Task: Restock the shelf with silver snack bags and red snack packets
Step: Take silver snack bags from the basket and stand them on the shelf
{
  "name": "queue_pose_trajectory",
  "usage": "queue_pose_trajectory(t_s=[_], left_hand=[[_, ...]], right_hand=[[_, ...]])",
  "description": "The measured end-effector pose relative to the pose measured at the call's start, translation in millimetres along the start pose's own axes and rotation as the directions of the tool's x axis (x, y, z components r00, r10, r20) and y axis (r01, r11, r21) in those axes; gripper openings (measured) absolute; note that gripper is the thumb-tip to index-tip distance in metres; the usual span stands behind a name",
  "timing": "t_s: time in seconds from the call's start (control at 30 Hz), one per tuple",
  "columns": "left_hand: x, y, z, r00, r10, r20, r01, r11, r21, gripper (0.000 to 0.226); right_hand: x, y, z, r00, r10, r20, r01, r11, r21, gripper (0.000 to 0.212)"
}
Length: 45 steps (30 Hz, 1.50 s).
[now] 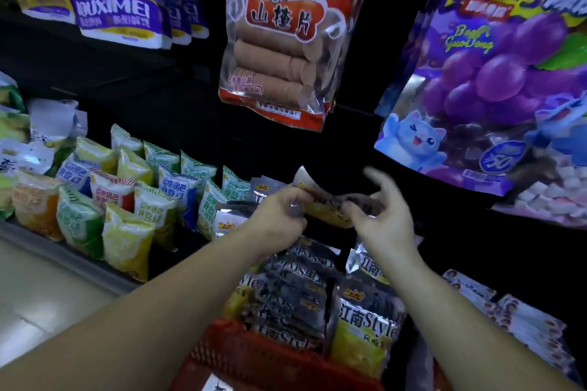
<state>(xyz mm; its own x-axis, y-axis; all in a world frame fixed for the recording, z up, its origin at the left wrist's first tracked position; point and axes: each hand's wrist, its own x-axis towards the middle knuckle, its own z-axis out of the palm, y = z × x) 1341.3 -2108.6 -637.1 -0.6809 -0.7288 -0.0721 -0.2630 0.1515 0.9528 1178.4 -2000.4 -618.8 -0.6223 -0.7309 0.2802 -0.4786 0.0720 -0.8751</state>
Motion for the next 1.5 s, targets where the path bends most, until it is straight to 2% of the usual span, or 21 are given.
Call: queue_pose_trajectory(t_s=[0.07,0.13,0.2,0.33,0.4,0.43,0.5,0.53,0.63,0.7,0.77,0.87,0.97,1.07,1.13,1.2,1.27,1.3,1.37,1.5], left_hand=[[20,-18,8,1.0,-0.015,0.016,0.016,0.999,-0.035,0.037],[31,-35,16,0.998,-0.03,0.057,0.033,0.999,-0.04,0.038],[41,-57,23,0.998,-0.065,0.022,0.065,0.998,0.003,0.035],[55,-98,23,0.982,-0.145,-0.118,0.152,0.987,0.052,0.03],[59,-113,22,0.981,-0.163,-0.105,0.173,0.98,0.095,0.024],[59,-117,20,0.986,-0.149,-0.071,0.16,0.971,0.179,0.023],[55,-123,17,0.985,-0.152,0.079,0.116,0.931,0.347,0.026],[52,-123,16,0.972,-0.17,0.162,0.091,0.908,0.408,0.032],[43,-123,13,0.929,-0.222,0.296,0.033,0.847,0.53,0.058],[43,-125,11,0.922,-0.235,0.308,0.004,0.801,0.598,0.064],[46,-130,11,0.934,-0.217,0.285,-0.036,0.736,0.676,0.06],[48,-133,16,0.957,-0.185,0.224,-0.071,0.596,0.8,0.05],[46,-130,29,0.955,-0.189,0.23,-0.098,0.531,0.842,0.033],[50,-130,32,0.928,-0.243,0.284,-0.057,0.661,0.748,0.02],[53,-129,29,0.916,-0.252,0.312,-0.04,0.717,0.695,0.018],[55,-127,27,0.922,-0.209,0.325,-0.068,0.741,0.668,0.018],[57,-129,27,0.942,-0.137,0.305,-0.102,0.751,0.652,0.012],[58,-131,27,0.955,-0.095,0.28,-0.115,0.753,0.648,0.011],[58,-135,28,0.977,-0.015,0.213,-0.125,0.767,0.63,0.013],[58,-135,29,0.995,0.063,0.074,-0.093,0.832,0.547,0.026]], right_hand=[[14,35,11,0.998,-0.01,0.058,0.015,0.997,-0.078,0.025],[19,65,21,0.997,0.007,0.075,0.004,0.989,-0.148,0.021],[24,88,32,0.999,0.037,0.035,-0.029,0.978,-0.207,0.013],[37,116,56,0.998,0.058,0.012,-0.052,0.961,-0.27,0.01],[46,117,64,1.0,-0.007,-0.005,0.006,0.972,-0.234,0.011],[49,115,67,0.999,-0.049,-0.013,0.044,0.972,-0.231,0.012],[53,121,67,0.996,-0.092,0.012,0.091,0.949,-0.301,0.011],[54,126,67,0.996,-0.061,0.065,0.081,0.923,-0.376,0.011],[52,137,62,0.932,0.205,0.298,-0.027,0.862,-0.507,0.023],[51,141,58,0.878,0.304,0.37,-0.08,0.855,-0.513,0.024],[50,142,53,0.849,0.35,0.396,-0.08,0.826,-0.558,0.027],[46,144,53,0.833,0.365,0.416,-0.002,0.754,-0.657,0.032],[37,142,61,0.817,0.319,0.48,0.076,0.766,-0.639,0.028],[31,143,71,0.755,0.273,0.596,0.184,0.785,-0.592,0.027],[29,149,77,0.708,0.32,0.629,0.273,0.698,-0.662,0.025],[29,156,79,0.723,0.297,0.624,0.359,0.609,-0.707,0.02],[30,161,79,0.768,0.184,0.613,0.43,0.561,-0.707,0.009],[31,163,78,0.79,0.13,0.599,0.448,0.544,-0.709,0.011],[34,163,74,0.828,0.093,0.553,0.417,0.557,-0.718,0.016],[44,152,64,0.835,0.117,0.538,0.309,0.708,-0.635,0.019]])
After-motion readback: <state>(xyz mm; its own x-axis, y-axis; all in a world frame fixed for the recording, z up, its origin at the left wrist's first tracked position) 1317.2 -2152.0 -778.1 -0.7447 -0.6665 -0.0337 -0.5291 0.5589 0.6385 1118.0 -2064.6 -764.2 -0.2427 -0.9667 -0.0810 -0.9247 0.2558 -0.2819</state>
